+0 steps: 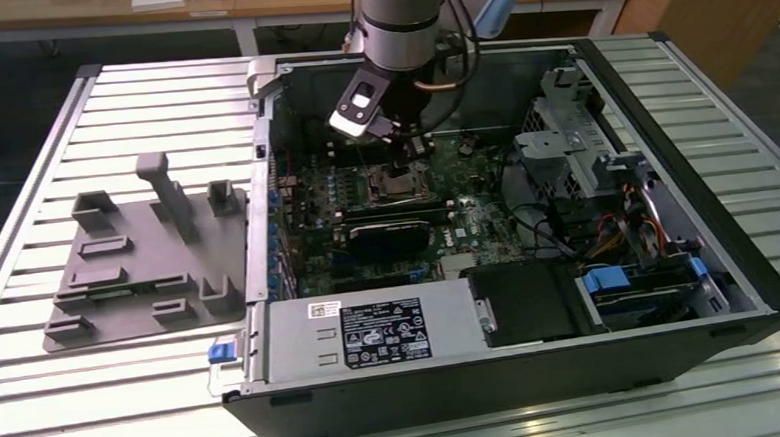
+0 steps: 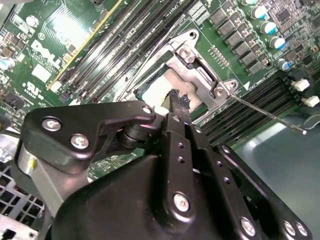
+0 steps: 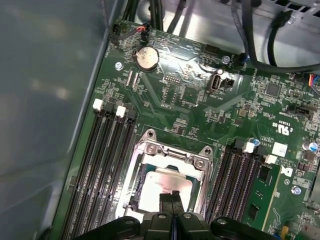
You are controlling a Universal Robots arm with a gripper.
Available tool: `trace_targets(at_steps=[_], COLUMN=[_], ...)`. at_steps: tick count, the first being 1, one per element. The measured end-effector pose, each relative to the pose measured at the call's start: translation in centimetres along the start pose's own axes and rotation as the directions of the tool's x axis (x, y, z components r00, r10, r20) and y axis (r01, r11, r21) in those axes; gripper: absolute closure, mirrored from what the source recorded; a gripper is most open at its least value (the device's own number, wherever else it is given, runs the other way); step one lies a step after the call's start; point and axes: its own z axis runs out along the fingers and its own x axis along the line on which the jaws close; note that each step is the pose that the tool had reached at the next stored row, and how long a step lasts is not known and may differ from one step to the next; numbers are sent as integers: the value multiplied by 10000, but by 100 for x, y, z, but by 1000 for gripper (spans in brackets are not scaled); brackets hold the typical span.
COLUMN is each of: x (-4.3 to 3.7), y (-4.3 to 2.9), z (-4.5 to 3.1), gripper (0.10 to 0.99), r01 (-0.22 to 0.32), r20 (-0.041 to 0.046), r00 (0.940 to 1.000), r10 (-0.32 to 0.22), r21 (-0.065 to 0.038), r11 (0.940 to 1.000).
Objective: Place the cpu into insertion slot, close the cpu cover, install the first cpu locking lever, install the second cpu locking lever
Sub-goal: 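Close the cpu cover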
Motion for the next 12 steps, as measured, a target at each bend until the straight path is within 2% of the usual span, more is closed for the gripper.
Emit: trace_targets(at_steps=[12], x=[0], y=[0], z=[1], gripper=[980], r01=[915], r20=[1], r00=[9958], r10=[-915], r21=[-7], r11=[9958])
